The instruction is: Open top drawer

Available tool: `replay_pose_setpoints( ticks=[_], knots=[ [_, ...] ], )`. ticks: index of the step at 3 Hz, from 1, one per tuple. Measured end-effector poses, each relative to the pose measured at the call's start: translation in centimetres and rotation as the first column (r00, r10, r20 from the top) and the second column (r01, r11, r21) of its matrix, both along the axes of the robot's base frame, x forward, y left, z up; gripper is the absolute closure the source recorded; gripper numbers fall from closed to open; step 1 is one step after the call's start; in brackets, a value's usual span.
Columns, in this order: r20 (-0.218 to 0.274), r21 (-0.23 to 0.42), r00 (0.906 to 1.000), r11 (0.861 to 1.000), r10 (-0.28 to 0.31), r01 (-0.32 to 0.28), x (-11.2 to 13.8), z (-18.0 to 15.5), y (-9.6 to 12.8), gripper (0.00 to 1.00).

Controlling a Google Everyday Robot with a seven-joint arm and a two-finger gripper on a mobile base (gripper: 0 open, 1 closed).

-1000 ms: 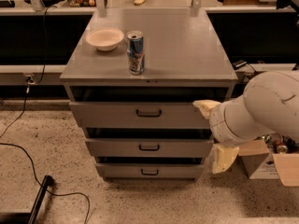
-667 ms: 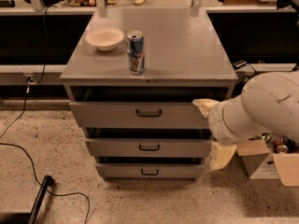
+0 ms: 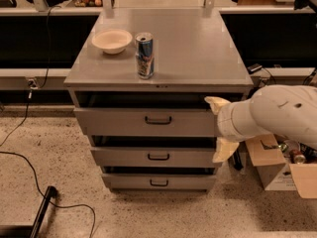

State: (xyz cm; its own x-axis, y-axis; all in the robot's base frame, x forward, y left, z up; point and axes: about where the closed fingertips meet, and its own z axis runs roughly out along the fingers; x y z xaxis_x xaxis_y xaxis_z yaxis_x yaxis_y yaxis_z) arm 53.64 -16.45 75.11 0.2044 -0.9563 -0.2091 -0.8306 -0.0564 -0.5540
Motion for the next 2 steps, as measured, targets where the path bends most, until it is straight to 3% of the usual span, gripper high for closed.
replay_pose_setpoints(
  ticks=[2],
  knots=[
    [-0.007, 0.014, 0.9985, 0.998, -0.054, 0.054, 5.0, -3.8, -0.5, 0.0]
  ],
)
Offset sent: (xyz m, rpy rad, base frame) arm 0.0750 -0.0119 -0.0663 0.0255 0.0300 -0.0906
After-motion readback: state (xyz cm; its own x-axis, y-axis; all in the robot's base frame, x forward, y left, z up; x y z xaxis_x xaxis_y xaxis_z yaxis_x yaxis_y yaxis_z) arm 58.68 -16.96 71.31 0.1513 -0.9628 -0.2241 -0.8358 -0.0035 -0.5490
